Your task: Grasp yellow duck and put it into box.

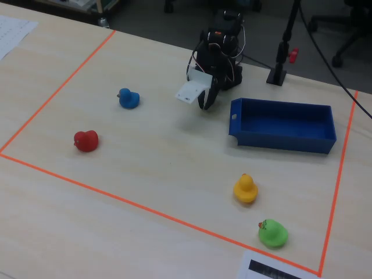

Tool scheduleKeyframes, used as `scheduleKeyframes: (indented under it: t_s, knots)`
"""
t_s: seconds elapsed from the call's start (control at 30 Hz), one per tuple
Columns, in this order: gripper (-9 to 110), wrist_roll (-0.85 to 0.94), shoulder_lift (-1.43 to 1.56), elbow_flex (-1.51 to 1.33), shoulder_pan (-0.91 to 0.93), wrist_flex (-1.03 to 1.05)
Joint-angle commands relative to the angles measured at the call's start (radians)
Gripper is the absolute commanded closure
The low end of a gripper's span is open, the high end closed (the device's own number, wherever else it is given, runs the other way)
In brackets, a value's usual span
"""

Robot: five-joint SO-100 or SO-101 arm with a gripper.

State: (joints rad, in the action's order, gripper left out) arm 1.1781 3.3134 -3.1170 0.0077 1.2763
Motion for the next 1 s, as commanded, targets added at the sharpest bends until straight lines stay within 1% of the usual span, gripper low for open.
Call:
scheduleKeyframes:
  t_s: [0.0,0.13,0.27,0.43,0.53,0.57,0.63,0.67,0.87,0.97]
  knots:
    - [101,-0.008,-0.002,0.006,0.000,0.026]
    - [100,-0.009,-0.018,0.006,0.003,0.014]
    - [99,-0.009,-0.104,0.032,0.026,-0.091]
    - [98,0.002,-0.123,0.109,0.031,-0.054]
    - [96,-0.005,-0.215,0.256,0.026,-0.043]
    - [91,-0.006,-0.256,0.327,0.020,-0.031]
    - [75,-0.008,-0.342,0.480,0.000,0.005]
    - [72,-0.008,-0.390,0.554,-0.012,0.014]
    - [59,-0.072,-0.810,0.992,-0.106,-0.029]
    - [56,-0.127,-1.034,1.200,-0.178,-0.035]
